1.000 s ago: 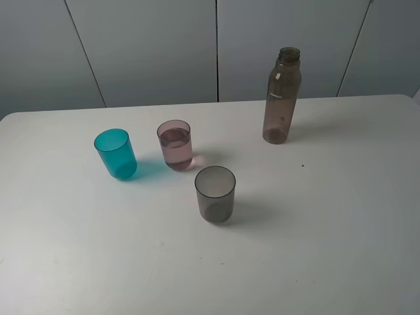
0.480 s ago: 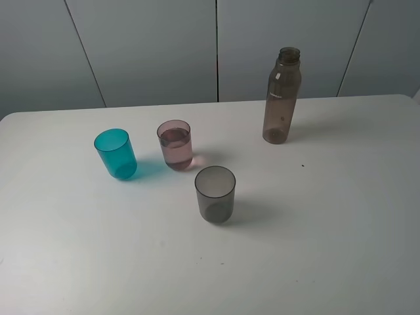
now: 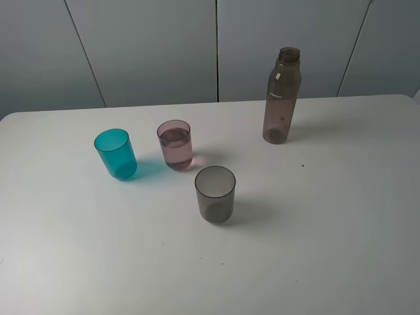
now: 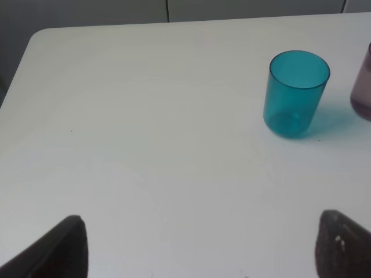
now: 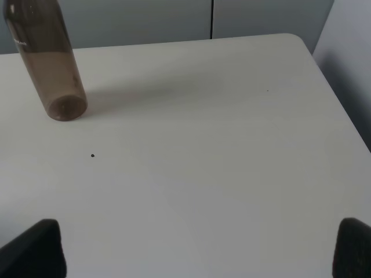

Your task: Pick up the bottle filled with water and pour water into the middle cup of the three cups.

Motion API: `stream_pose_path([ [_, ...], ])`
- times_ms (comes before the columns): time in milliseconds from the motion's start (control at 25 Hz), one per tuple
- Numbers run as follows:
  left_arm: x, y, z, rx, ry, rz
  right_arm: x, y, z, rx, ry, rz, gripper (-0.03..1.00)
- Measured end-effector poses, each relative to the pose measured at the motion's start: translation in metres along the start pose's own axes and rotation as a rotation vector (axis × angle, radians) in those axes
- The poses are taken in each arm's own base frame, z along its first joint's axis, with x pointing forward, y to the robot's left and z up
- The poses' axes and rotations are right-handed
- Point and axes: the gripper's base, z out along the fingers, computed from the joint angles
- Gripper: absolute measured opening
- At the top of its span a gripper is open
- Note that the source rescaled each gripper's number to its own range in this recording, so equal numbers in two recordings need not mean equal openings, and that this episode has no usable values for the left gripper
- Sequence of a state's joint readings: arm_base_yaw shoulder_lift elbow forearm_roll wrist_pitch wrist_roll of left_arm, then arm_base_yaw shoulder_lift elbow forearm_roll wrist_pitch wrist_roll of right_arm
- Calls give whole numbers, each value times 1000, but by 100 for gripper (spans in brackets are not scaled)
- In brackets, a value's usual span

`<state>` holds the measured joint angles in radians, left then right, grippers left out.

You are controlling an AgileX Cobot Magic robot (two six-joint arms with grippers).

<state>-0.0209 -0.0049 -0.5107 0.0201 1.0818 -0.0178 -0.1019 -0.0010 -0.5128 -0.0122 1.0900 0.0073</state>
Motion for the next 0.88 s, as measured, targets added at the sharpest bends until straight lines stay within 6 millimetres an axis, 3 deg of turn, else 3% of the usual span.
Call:
stream_pose_path([
  [880,0,0,0,0,0,-2,0,0,0,0,0,2,99],
])
